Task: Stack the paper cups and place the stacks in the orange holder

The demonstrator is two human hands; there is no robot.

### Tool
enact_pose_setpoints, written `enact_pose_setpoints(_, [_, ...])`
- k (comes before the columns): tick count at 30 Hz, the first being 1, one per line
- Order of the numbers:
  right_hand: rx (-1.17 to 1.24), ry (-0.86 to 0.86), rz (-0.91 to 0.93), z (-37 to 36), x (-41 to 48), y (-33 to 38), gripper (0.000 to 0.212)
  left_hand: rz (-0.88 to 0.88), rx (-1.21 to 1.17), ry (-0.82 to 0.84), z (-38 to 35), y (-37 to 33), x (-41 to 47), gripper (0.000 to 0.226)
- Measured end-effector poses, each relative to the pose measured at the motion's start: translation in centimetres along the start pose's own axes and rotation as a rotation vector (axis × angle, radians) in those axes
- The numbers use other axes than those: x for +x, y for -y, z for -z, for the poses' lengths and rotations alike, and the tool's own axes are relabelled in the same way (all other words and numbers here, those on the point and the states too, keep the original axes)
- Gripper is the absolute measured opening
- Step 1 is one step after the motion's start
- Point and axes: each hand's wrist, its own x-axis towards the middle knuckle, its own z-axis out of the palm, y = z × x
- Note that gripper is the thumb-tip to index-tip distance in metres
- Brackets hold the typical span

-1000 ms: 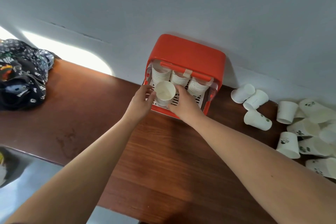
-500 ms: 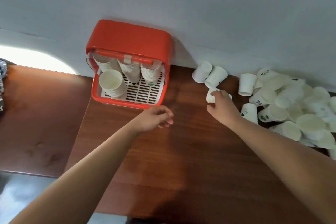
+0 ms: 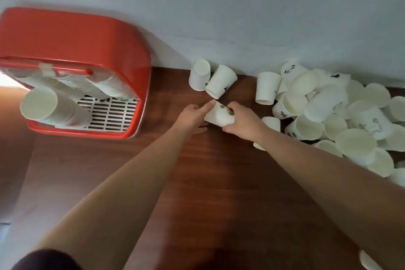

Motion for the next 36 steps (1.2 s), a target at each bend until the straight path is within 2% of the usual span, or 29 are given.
enact_pose_setpoints(3, [0.214,0.034,0.028,0.7,0.0,0.6,0.062,-0.097,0.009,-0.065,0.7,0.9,-0.2,0.085])
enact_pose_setpoints(5, [0.197,0.072,0.088,1.7,-0.1,1.5,0.066,-0.108,-0.094,-0.057,1.5,1.2,-0.9,0.071])
enact_pose_setpoints(7, [0.160,0.168,0.109,2.6,0.0,2.4,0.069,-0.095,-0.155,-0.039,2.1,1.2,-1.8,0.047])
enact_pose_setpoints(9, [0.250,0.299,0.074,3.1,0.3,2.7,0.059,-0.093,-0.199,-0.071,2.6,1.0,-2.6,0.030])
enact_pose_setpoints(10, [0.382,0.322,0.007,3.4,0.7,2.8,0.052,-0.102,-0.232,-0.088,2.9,0.8,-3.1,0.028])
enact_pose_setpoints(13, [0.796,0.122,-0.316,4.2,3.2,2.8,0.048,-0.151,-0.295,-0.130,4.3,1.0,-3.6,0.041])
enact_pose_setpoints(15, [0.823,-0.008,-0.432,4.7,5.3,3.0,0.050,-0.184,-0.255,-0.146,5.4,1.5,-3.6,0.056])
enact_pose_setpoints(18, [0.845,-0.020,-0.496,4.4,7.3,4.2,0.058,-0.198,-0.162,-0.167,6.3,2.2,-3.8,0.061])
enact_pose_setpoints(21, [0.808,-0.081,-0.478,4.0,8.2,4.9,0.064,-0.211,-0.128,-0.183,6.6,2.9,-4.4,0.054])
enact_pose_setpoints(24, [0.926,-0.098,-0.491,4.1,7.9,4.8,0.057,-0.248,-0.118,-0.191,6.9,3.2,-5.3,0.046])
enact_pose_setpoints(26, [0.920,-0.077,-0.478,4.2,6.7,4.4,0.057,-0.285,-0.091,-0.190,7.4,3.2,-6.1,0.056])
enact_pose_setpoints(29, [0.856,-0.078,-0.414,4.4,4.4,3.6,0.058,-0.352,0.018,-0.182,8.2,2.8,-7.9,0.072])
enact_pose_setpoints(33, [0.723,-0.072,-0.264,5.1,0.7,4.6,0.049,-0.402,0.084,-0.202,9.2,1.9,-11.6,0.055])
enact_pose_setpoints(36, [0.649,-0.049,-0.135,5.8,-1.7,7.3,0.046,-0.450,0.098,-0.240,11.0,1.3,-14.1,0.060])
